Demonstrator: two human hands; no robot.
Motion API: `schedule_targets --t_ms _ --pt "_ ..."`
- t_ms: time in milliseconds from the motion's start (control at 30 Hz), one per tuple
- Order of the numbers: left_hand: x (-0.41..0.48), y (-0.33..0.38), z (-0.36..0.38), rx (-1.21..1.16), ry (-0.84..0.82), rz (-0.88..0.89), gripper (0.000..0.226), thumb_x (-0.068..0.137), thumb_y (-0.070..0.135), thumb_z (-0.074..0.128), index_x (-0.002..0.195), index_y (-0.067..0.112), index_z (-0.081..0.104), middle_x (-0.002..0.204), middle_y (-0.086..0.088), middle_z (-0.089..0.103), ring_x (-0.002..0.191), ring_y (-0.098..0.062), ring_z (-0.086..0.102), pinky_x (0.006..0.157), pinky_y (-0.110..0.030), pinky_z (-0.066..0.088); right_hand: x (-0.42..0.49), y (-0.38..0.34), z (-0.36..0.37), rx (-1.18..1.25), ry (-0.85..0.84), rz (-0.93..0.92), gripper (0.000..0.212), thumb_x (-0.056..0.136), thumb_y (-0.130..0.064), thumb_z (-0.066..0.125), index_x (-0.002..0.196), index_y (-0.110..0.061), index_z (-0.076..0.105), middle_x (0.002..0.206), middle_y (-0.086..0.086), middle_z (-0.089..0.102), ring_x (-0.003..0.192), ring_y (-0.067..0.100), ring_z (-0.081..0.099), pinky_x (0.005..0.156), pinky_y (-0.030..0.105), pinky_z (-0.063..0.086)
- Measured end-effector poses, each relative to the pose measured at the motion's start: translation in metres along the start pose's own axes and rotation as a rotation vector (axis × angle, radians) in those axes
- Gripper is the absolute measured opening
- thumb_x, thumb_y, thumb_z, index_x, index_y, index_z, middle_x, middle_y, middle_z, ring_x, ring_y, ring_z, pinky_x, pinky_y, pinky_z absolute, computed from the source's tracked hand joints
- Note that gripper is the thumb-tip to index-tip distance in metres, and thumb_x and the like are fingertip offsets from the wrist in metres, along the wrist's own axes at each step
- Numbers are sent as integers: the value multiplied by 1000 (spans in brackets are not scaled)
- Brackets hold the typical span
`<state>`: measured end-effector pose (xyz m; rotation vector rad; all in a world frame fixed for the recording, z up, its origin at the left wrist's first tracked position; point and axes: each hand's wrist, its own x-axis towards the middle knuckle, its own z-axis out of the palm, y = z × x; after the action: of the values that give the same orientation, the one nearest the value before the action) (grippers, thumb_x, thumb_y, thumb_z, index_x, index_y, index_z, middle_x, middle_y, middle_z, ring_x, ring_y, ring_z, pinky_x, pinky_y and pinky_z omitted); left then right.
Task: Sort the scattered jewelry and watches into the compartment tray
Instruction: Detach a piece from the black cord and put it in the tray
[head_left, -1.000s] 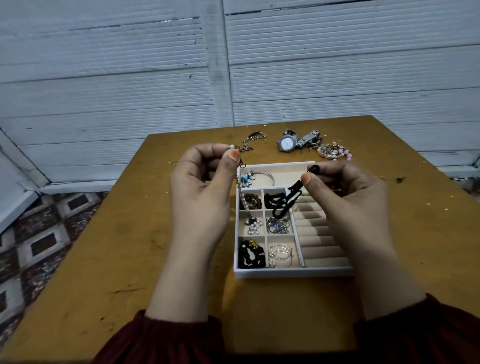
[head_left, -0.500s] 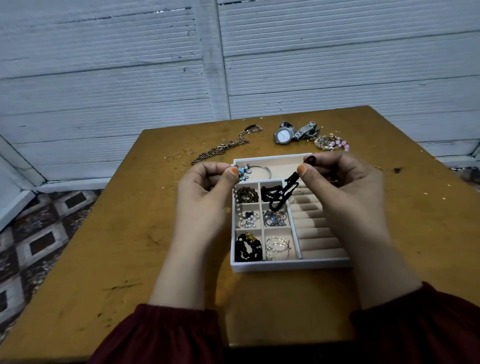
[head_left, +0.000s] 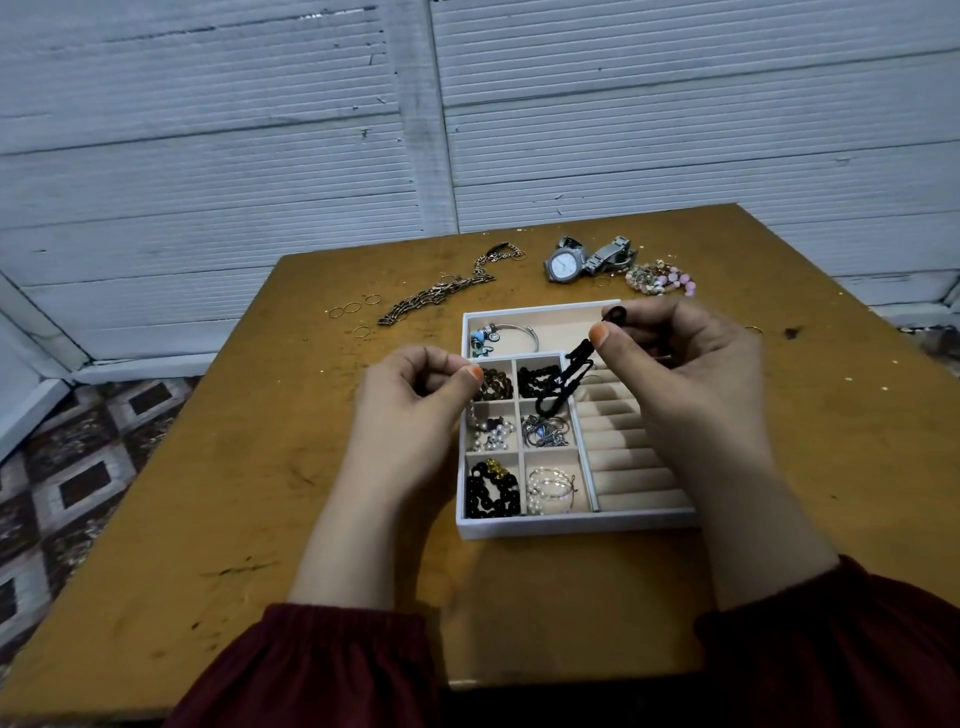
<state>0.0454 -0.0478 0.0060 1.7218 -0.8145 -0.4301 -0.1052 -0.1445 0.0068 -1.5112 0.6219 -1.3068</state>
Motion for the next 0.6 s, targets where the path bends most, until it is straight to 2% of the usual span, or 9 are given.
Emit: schedule_targets --t_ms 167,367,533,600 --pt "-1 -3 -1 72 -70 25 5 84 11 69 80 10 67 55 6 53 46 2 43 46 -10 36 -1 0 0 7 3 15 16 80 -3 72 82 -18 68 74 -4 67 69 2 61 60 13 48" --pt "1 -8 -1 197 -103 42 10 80 14 74 73 18 68 53 9 59 48 4 50 50 -9 39 -1 -1 1 3 5 27 15 80 -3 73 81 -18 67 74 -4 67 68 2 61 61 13 48" --pt "2 -13 0 353 -107 50 11 77 23 77 69 21 69 55 9 57 54 -7 51 58 -25 43 -1 -1 1 -8 3 19 17 80 -3 72 80 -18 67 74 -4 67 70 3 60 64 14 48" --pt "3 -14 0 398 -112 50 11 75 25 78 69 23 69 55 9 55 54 -8 50 58 -24 41 -1 -1 1 -10 1 16 17 80 -3 72 80 -19 67 74 -4 66 69 3 60 64 13 48"
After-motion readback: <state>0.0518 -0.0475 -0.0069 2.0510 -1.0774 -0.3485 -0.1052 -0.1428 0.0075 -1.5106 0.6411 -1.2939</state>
